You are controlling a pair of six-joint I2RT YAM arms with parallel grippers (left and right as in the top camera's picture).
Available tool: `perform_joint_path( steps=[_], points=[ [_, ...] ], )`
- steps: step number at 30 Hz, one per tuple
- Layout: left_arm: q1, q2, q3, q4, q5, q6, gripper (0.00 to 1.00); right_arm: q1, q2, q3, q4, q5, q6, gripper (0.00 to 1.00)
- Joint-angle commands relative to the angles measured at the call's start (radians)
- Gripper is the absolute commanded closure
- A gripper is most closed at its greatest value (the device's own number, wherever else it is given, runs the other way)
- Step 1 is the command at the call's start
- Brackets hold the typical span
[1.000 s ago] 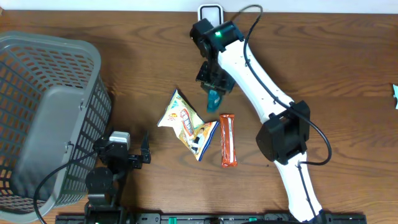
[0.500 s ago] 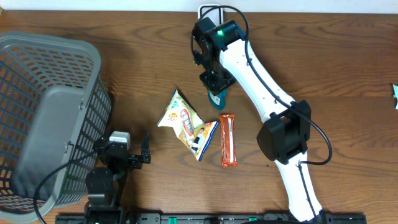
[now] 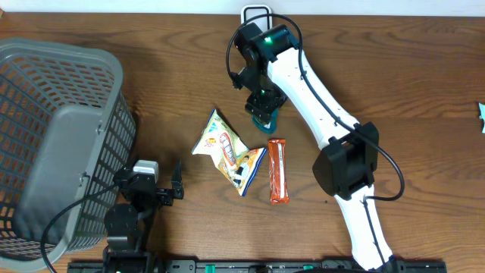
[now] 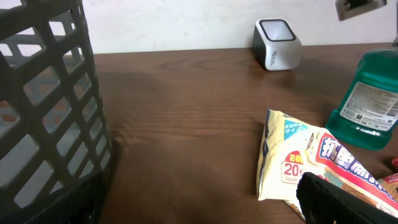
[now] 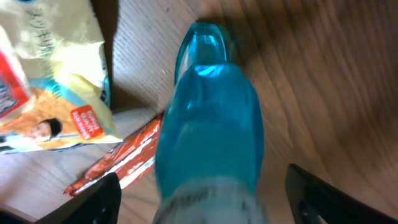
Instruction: Scan the item barcode
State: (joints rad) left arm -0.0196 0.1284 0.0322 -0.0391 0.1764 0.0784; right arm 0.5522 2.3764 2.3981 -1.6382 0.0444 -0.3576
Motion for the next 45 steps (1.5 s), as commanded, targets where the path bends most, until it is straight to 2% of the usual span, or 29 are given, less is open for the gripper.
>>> perform_joint_path(
  steps=[1, 7, 14, 18, 23, 29, 36, 41, 45],
  points=[
    [0.002, -0.003, -0.028, -0.012, -0.002, -0.004, 0.02, 0.031, 0.002, 0.126, -0.032, 0.005, 0.018, 0.16],
    [0.002, -0.003, -0.028, -0.012, -0.002, -0.004, 0.02, 0.051, -0.061, 0.327, -0.060, 0.005, 0.139, 0.03],
    [0.002, -0.003, -0.028, -0.012, -0.002, -0.004, 0.02, 0.037, -0.246, 0.332, -0.061, -0.059, 0.212, 0.03],
    [0.002, -0.003, -0.028, -0.012, -0.002, -0.004, 0.02, 0.025, -0.285, 0.290, -0.061, -0.127, 0.234, 0.11],
    [0.002, -0.003, -0.028, -0.012, -0.002, -0.004, 0.02, 0.026, -0.299, 0.171, -0.060, -0.126, 0.275, 0.17],
    [0.002, -0.003, -0.028, -0.012, -0.002, -0.004, 0.02, 0.026, -0.324, 0.087, -0.060, -0.126, 0.328, 0.17],
    [0.002, -0.003, -0.028, -0.012, -0.002, -0.004, 0.02, 0.028, -0.490, -0.065, -0.048, -0.101, 0.333, 0.17],
    [0.002, -0.003, -0.028, -0.012, -0.002, -0.004, 0.02, 0.032, -0.683, -0.336, 0.059, -0.043, 0.361, 0.16],
    [0.002, -0.003, -0.028, -0.012, -0.002, -0.004, 0.02, 0.032, -0.857, -0.641, 0.294, -0.028, 0.358, 0.11]
  ],
)
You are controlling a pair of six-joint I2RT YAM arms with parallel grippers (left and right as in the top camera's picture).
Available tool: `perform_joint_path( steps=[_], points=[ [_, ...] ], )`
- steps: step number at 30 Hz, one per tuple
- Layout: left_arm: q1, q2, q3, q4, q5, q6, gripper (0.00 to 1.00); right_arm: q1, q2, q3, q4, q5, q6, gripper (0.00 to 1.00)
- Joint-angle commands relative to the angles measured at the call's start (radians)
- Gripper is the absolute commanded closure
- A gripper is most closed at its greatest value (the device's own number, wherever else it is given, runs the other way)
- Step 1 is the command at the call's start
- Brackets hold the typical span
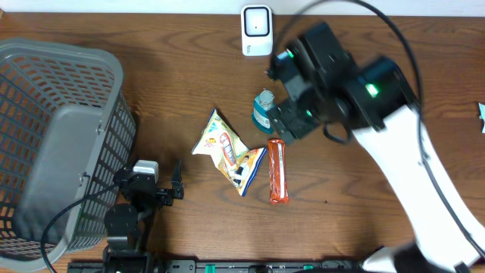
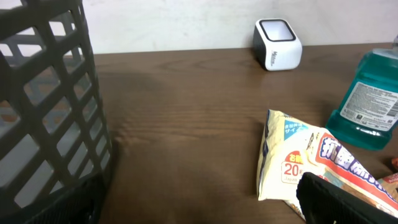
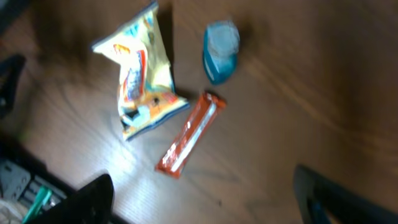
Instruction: Scan the item barcode
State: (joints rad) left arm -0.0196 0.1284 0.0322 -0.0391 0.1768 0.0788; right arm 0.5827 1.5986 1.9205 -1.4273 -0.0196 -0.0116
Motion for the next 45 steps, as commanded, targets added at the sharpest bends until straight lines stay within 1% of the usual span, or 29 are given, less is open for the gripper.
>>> perform_joint_path(
  steps=[1, 3, 6, 7, 8, 10, 14, 19, 27, 30, 34, 36, 42, 43, 45],
  points=[
    [0.002, -0.003, -0.028, -0.012, -0.002, -0.005, 0.02, 0.002, -0.121, -0.248, 0.163, 0.043, 0.021, 0.10],
    [0.002, -0.003, -0.028, -0.012, -0.002, -0.005, 0.02, 0.002, -0.186, -0.410, 0.331, 0.040, 0.026, 0.01],
    [0.002, -0.003, -0.028, -0.012, -0.002, -0.005, 0.02, 0.002, -0.220, -0.605, 0.575, 0.039, 0.014, 0.01],
    [0.002, -0.003, -0.028, -0.012, -0.002, -0.005, 0.02, 0.002, -0.209, -0.710, 0.727, 0.040, -0.036, 0.01],
    [0.002, -0.003, -0.028, -0.012, -0.002, -0.005, 0.02, 0.002, -0.198, -0.751, 0.792, 0.040, -0.067, 0.01],
    [0.002, -0.003, -0.028, -0.012, -0.002, -0.005, 0.02, 0.000, -0.169, -0.792, 0.892, 0.043, -0.073, 0.01],
    [0.002, -0.003, -0.028, -0.012, -0.002, -0.005, 0.02, -0.003, -0.093, -0.774, 0.998, 0.043, -0.072, 0.01],
    [0.002, -0.003, -0.028, -0.012, -0.002, -0.005, 0.02, -0.030, 0.019, -0.735, 1.059, 0.031, -0.072, 0.01],
    [0.002, -0.003, -0.028, -0.012, -0.002, -0.005, 0.02, -0.041, 0.179, -0.606, 1.074, -0.014, -0.084, 0.02],
    [0.002, -0.003, -0.028, -0.012, -0.002, -0.005, 0.02, -0.040, 0.207, -0.588, 1.068, -0.051, -0.091, 0.08],
    [0.002, -0.003, -0.028, -0.012, -0.002, -0.005, 0.02, -0.041, 0.237, -0.588, 1.055, -0.062, -0.092, 0.24],
    [0.002, -0.003, -0.028, -0.012, -0.002, -0.005, 0.02, -0.041, 0.249, -0.588, 1.038, -0.062, -0.096, 0.29],
    [0.002, -0.003, -0.028, -0.012, -0.002, -0.005, 0.02, -0.050, 0.254, -0.588, 1.003, -0.056, -0.110, 0.29],
    [0.002, -0.003, -0.028, -0.012, -0.002, -0.005, 0.02, -0.054, 0.254, -0.588, 1.004, -0.057, -0.110, 0.30],
    [0.002, -0.003, -0.028, -0.012, -0.002, -0.005, 0.02, -0.063, 0.254, -0.588, 1.003, -0.058, -0.109, 0.38]
  ],
)
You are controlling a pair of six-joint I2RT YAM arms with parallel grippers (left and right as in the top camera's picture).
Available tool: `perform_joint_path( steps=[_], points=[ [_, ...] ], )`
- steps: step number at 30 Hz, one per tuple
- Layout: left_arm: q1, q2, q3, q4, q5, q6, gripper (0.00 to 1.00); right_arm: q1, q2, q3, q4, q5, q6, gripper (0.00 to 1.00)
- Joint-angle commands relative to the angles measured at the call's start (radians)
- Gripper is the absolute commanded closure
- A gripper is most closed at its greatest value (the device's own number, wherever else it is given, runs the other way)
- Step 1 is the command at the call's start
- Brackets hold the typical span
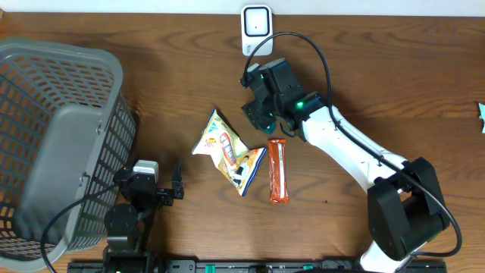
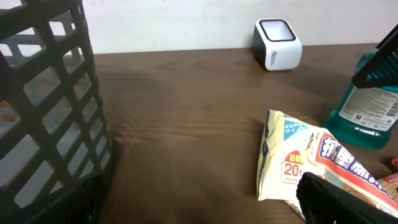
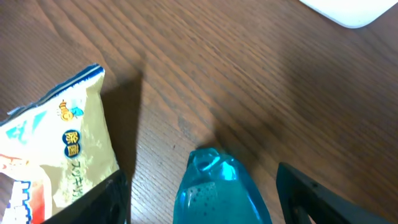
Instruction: Scan the item barcode
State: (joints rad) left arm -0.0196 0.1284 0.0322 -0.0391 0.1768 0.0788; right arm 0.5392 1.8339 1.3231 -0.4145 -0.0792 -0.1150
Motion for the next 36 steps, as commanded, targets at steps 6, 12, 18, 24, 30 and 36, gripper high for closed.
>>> perform_joint_path(
  steps=[6, 12, 18, 24, 30, 36],
  points=[
    [0.002, -0.003, -0.028, -0.012, -0.002, -0.005, 0.02, -0.041, 0.019, 0.009, -0.043, 0.002, -0.007, 0.66],
    [0.002, -0.003, -0.028, -0.012, -0.002, -0.005, 0.02, -0.055, 0.017, 0.026, -0.071, -0.009, -0.005, 0.84],
    [0.002, -0.003, -0.028, -0.012, -0.002, -0.005, 0.02, -0.083, 0.015, 0.149, -0.245, -0.097, -0.006, 0.97],
    [0.002, -0.003, -0.028, -0.012, -0.002, -0.005, 0.02, -0.128, 0.007, 0.315, -0.491, -0.349, -0.007, 0.99],
    [0.002, -0.003, -0.028, -0.012, -0.002, -0.005, 0.02, -0.217, -0.008, 0.348, -0.657, -0.748, -0.172, 0.97],
    [0.002, -0.003, -0.028, -0.012, -0.002, -0.005, 0.02, -0.277, -0.011, 0.348, -0.893, -0.940, -0.472, 0.99]
  ],
)
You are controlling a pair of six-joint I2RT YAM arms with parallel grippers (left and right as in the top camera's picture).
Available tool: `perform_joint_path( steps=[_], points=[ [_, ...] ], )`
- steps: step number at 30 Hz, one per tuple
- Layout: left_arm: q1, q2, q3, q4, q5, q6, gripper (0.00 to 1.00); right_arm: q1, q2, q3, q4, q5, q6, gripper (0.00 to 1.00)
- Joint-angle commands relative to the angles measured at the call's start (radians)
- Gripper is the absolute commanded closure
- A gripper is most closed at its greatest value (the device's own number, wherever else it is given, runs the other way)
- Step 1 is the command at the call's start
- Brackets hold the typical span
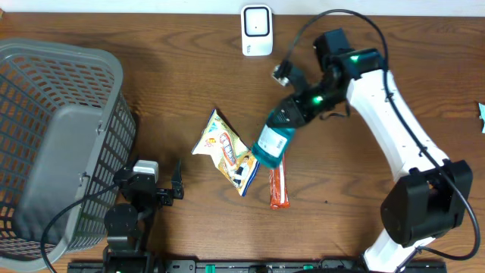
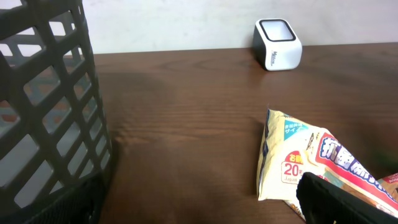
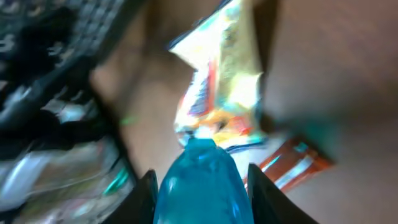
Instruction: Scan the item barcode
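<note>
My right gripper is shut on a teal mouthwash bottle and holds it tilted above the table. The bottle hangs over the edge of a yellow snack bag and the top of an orange bar. In the right wrist view the bottle fills the gap between both fingers. The white barcode scanner stands at the table's far edge, also seen as the scanner in the left wrist view. My left gripper rests open near the front edge.
A large grey basket takes up the left side, and its wall stands close beside the left gripper. The snack bag lies just ahead of the left fingers. The right arm spans the right half of the table.
The right gripper was open around the bottle as it stood upright on the table. It is now shut on the bottle, which is lifted, tilted and nearer the front. The bottle has left the left wrist view.
The right gripper was first low over the standing bottle, next to the snack bag. Then the arm was raised high with the bottle standing alone. Then the gripper was down around the bottle again, and now it holds the bottle off the table. The left arm stayed still.
</note>
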State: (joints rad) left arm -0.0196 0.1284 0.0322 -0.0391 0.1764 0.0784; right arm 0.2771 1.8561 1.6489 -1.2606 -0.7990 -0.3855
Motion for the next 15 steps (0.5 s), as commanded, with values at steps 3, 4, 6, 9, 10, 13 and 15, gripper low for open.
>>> perform_joint_path(
  steps=[3, 4, 6, 9, 10, 13, 15],
  points=[
    [0.002, -0.003, -0.028, -0.012, -0.002, -0.004, 0.02, -0.015, -0.039, 0.022, -0.153, -0.253, -0.328, 0.98],
    [0.002, -0.003, -0.028, -0.012, -0.002, -0.004, 0.02, -0.013, -0.043, 0.022, -0.193, -0.260, -0.373, 0.97],
    [0.002, -0.003, -0.028, -0.012, -0.002, -0.004, 0.02, -0.005, -0.049, 0.022, -0.269, -0.264, -0.451, 0.96],
    [0.002, -0.003, -0.028, -0.012, -0.002, -0.004, 0.02, 0.010, -0.054, 0.022, -0.343, -0.279, -0.531, 0.98],
    [0.002, -0.003, -0.028, -0.012, -0.002, -0.004, 0.02, 0.016, -0.055, 0.022, -0.357, -0.285, -0.554, 0.98],
    [0.002, -0.003, -0.028, -0.012, -0.002, -0.004, 0.02, 0.040, -0.055, 0.022, -0.378, -0.280, -0.589, 0.98],
    [0.002, -0.003, -0.028, -0.012, -0.002, -0.004, 0.02, 0.057, -0.055, 0.022, -0.377, -0.280, -0.591, 0.98]
  ],
)
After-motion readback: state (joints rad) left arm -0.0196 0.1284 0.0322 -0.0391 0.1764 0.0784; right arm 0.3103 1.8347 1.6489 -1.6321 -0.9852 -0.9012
